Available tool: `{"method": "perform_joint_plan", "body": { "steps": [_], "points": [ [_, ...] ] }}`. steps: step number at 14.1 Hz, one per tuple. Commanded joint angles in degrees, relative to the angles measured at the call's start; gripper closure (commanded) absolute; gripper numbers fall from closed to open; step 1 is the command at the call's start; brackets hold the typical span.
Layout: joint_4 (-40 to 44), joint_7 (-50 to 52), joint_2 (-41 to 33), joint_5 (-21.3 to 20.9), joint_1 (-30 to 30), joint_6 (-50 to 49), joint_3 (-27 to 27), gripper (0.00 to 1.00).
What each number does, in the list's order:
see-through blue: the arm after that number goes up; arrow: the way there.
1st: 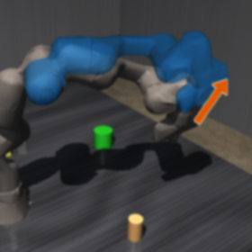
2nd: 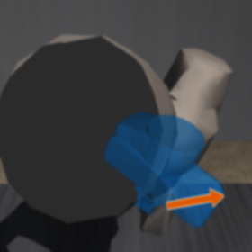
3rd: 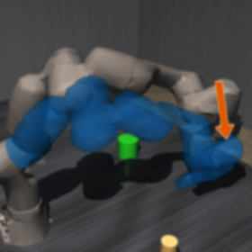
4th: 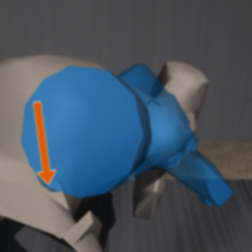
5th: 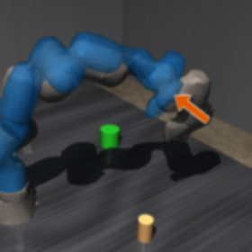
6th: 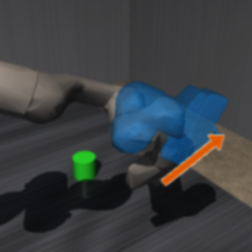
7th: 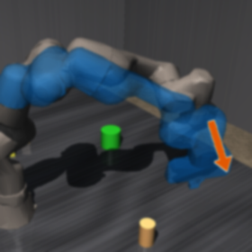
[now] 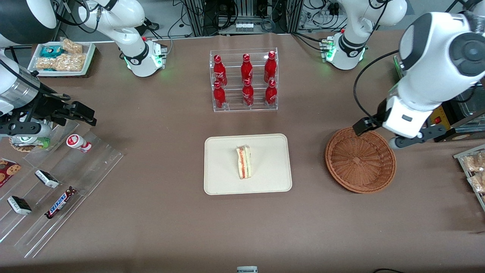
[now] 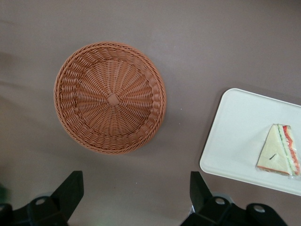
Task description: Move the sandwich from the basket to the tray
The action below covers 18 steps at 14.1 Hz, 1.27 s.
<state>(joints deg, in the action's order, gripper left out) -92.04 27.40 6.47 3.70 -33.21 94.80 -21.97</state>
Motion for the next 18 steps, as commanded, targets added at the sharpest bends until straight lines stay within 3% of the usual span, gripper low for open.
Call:
{"method": "perform_joint_plan", "body": {
  "steps": [1,7,9,12,18],
  "points": [
    [-1.6,-2.6,-2.3,-0.1,12.8,-0.5,12.1,0.00],
    [-4.9,-12.1,-6.7,-0.1,32.6,-1.8,27.4,0.00],
    [-4.6,-15.5,-7.3,-0.2,36.2,-2.9,29.7,0.00],
    [-2.6,-24.9,-7.4,-2.8,36.4,-5.8,29.2,0.00],
    [2.3,-25.0,-6.5,-5.6,32.3,-6.8,24.1,0.00]
  ]
}}
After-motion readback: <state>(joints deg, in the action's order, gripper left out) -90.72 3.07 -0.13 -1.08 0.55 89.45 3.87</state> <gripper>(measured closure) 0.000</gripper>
